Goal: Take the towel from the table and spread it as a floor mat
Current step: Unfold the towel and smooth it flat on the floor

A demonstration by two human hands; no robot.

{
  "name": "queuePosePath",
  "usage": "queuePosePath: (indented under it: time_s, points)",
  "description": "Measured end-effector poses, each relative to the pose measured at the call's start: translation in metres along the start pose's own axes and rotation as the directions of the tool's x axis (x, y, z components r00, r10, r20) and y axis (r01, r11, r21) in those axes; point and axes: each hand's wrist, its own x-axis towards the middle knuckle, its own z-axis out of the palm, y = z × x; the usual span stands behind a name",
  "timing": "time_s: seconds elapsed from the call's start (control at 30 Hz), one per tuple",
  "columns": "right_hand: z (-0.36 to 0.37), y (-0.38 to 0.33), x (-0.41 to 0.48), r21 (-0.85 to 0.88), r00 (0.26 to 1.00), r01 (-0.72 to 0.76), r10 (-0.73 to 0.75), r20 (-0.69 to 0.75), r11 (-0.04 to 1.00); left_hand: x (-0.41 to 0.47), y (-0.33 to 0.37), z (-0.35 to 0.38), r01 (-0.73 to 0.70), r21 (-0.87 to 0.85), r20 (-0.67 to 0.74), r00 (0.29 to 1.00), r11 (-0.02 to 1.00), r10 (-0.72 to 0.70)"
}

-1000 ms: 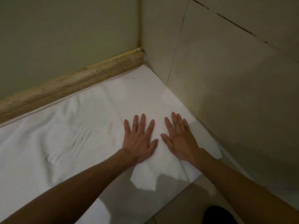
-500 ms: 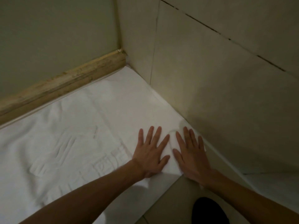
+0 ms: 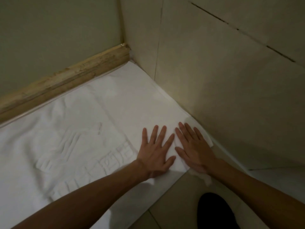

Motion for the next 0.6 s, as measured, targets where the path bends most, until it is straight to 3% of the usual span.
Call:
queuePosePath:
  time_s: [0.2,0.43,0.6]
  points:
    - [0.0,0.007,-0.001,0.031,1.0,0.004,-0.004,-0.004,1.0,-0.005,-0.003,-0.003,0.009,0.001,-0.012,1.0,1.0,-0.009]
    - [0.003,0.016,0.001,0.072,0.998,-0.057,0.056,0.013,0.996,-0.029,-0.023,0.001,0.182,-0.002,-0.037,0.983,0.983,-0.182]
    - [-0.004,0.011,0.002,0.14,0.996,-0.089,0.086,0.028,0.986,-0.028,-0.024,0.0,0.181,-0.037,-0.026,0.983,0.983,-0.182]
